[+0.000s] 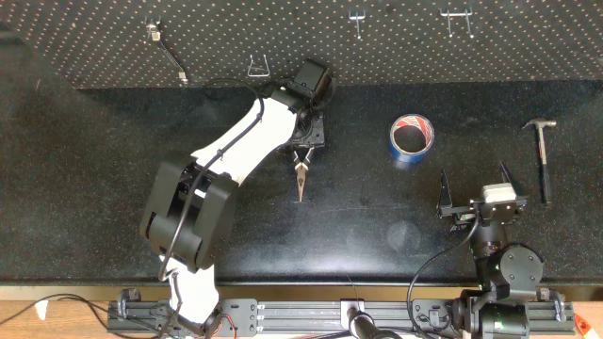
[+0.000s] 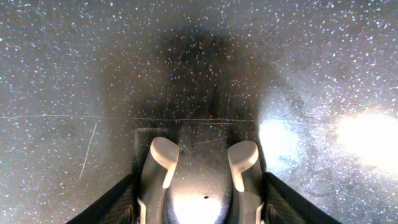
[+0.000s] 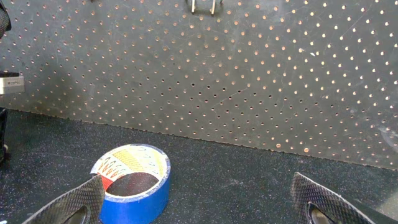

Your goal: Place Tools Onto Pegboard

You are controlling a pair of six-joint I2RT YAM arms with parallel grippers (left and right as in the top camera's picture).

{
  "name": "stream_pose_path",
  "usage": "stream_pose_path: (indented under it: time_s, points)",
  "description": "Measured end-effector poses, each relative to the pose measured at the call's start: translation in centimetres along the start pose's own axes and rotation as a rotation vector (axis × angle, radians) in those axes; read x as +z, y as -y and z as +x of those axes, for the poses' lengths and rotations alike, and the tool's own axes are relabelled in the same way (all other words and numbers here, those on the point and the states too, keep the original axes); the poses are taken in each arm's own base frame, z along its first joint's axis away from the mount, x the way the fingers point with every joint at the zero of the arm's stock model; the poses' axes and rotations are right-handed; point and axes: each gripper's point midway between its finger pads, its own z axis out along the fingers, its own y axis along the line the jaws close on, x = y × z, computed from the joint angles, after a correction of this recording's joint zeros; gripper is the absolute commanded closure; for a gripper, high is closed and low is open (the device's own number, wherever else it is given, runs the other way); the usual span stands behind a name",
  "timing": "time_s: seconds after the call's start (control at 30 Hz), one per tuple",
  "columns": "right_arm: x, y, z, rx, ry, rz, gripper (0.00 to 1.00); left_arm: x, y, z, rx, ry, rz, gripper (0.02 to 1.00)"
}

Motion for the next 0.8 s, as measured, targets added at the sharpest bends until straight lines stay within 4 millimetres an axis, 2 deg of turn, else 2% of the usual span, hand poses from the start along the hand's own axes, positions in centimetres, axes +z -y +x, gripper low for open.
stream_pose_path:
  time_s: [0.2, 0.27, 0.3, 0.37, 0.63, 0.7, 0.8]
  points:
    - [0.0, 0.0, 0.0, 0.000, 0.000, 0.000, 0.027, 0.0, 0.0, 0.0, 0.000, 0.000, 0.000, 0.632]
    - [0.0, 0.0, 0.0, 0.000, 0.000, 0.000, 0.027, 0.0, 0.0, 0.0, 0.000, 0.000, 0.000, 0.720]
    - [0.0, 0.0, 0.0, 0.000, 0.000, 0.000, 0.027, 0.0, 0.0, 0.0, 0.000, 0.000, 0.000, 0.840]
    - [0.0, 0.0, 0.0, 0.000, 0.000, 0.000, 0.027, 0.0, 0.0, 0.0, 0.000, 0.000, 0.000, 0.989]
    - [0.0, 0.0, 0.0, 0.000, 0.000, 0.000, 0.027, -0.1, 0.0, 0.0, 0.000, 0.002, 0.000, 0.989]
    - [0.0, 0.0, 0.0, 0.000, 0.000, 0.000, 0.023, -1.7, -0.2, -0.4, -0.001, 0.033, 0.000, 0.989]
    - [0.0, 0.0, 0.0, 0.000, 0.000, 0.000, 0.027, -5.8, -1.0, -0.7, -0.006, 0.104, -0.005, 0.989]
